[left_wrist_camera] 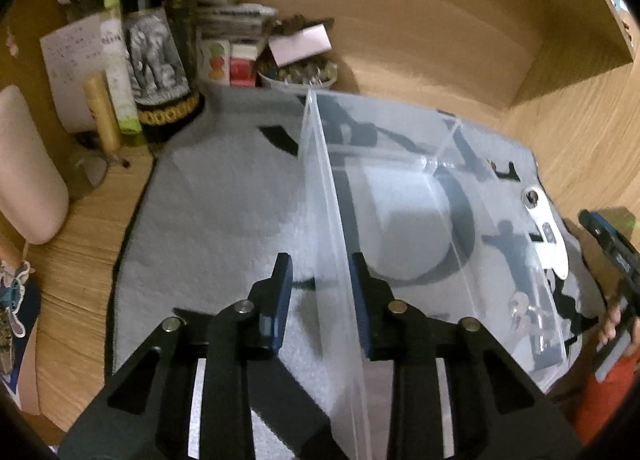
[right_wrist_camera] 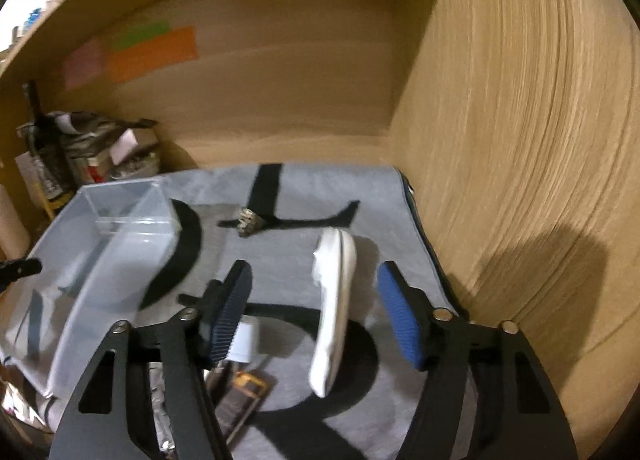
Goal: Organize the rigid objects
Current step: 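Grasp the white handheld device with the right gripper while the left gripper grips the box wall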
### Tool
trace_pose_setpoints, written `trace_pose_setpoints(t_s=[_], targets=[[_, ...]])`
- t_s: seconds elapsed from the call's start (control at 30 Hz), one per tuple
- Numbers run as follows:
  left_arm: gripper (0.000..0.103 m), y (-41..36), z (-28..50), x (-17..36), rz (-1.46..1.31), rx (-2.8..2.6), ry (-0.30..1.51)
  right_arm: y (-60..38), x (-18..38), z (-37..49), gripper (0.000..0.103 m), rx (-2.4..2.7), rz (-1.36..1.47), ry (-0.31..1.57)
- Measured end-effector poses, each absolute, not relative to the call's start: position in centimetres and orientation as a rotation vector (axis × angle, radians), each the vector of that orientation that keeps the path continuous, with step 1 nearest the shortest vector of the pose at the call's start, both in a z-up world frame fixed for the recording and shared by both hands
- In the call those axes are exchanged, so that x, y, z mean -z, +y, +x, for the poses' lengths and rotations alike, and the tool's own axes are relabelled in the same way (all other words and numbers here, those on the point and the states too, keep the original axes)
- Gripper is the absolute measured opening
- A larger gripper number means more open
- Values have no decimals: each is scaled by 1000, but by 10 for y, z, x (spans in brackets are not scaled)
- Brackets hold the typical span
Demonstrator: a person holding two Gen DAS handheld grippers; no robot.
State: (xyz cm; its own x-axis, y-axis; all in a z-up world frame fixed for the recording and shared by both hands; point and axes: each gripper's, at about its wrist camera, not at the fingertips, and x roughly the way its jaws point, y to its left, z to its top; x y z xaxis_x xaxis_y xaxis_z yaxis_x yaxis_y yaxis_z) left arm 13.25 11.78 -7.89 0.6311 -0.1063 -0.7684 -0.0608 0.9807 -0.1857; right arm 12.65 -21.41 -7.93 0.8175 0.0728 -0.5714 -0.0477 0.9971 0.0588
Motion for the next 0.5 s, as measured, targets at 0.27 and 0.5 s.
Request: trace_pose_setpoints(t_s=[0.27, 0.5], targets=[[16, 113, 132, 80, -179, 77, 895, -234, 103, 159, 50, -39, 132, 772], [12, 108, 129, 80, -141, 61, 858, -228, 118, 182, 49, -47, 139, 871]])
